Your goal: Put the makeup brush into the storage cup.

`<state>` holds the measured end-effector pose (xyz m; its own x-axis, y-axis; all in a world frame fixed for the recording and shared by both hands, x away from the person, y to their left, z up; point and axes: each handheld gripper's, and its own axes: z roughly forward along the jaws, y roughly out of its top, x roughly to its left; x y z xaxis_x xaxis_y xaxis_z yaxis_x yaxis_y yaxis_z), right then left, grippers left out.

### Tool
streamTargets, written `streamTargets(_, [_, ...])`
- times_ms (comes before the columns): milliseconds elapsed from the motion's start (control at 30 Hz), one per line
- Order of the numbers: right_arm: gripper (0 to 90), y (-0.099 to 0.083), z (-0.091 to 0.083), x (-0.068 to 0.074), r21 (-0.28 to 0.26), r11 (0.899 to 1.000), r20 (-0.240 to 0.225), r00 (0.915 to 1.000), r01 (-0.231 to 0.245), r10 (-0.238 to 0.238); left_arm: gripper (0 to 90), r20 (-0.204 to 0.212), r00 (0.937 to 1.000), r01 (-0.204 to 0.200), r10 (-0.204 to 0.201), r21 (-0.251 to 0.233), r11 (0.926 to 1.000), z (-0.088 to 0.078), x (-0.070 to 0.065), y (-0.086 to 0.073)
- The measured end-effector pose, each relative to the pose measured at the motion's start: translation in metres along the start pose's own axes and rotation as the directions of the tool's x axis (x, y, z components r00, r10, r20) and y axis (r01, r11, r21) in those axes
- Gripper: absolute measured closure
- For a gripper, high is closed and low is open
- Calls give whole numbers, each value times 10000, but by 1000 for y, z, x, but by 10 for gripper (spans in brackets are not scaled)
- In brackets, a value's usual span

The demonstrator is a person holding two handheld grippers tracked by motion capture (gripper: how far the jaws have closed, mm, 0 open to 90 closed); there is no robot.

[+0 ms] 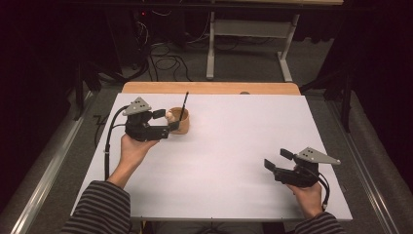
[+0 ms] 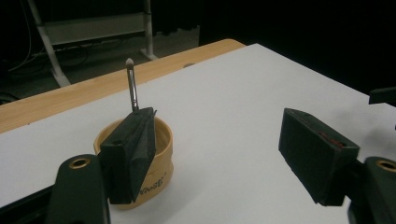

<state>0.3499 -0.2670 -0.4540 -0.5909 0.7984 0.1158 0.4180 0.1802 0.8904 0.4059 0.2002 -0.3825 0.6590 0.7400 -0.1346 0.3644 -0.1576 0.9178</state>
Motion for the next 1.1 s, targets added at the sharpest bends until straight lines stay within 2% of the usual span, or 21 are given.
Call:
streamTargets(600, [232,0,0,0,-10,10000,58,10000,-37,37,267,46,10000,28,-27,-291,9996,-16,-6,-17])
streamTargets(1100, [232,-1,-1,0,-11,10000,66,10000,-67,67,264,124,9998,130,-124,-503,9986,-24,-9,-23])
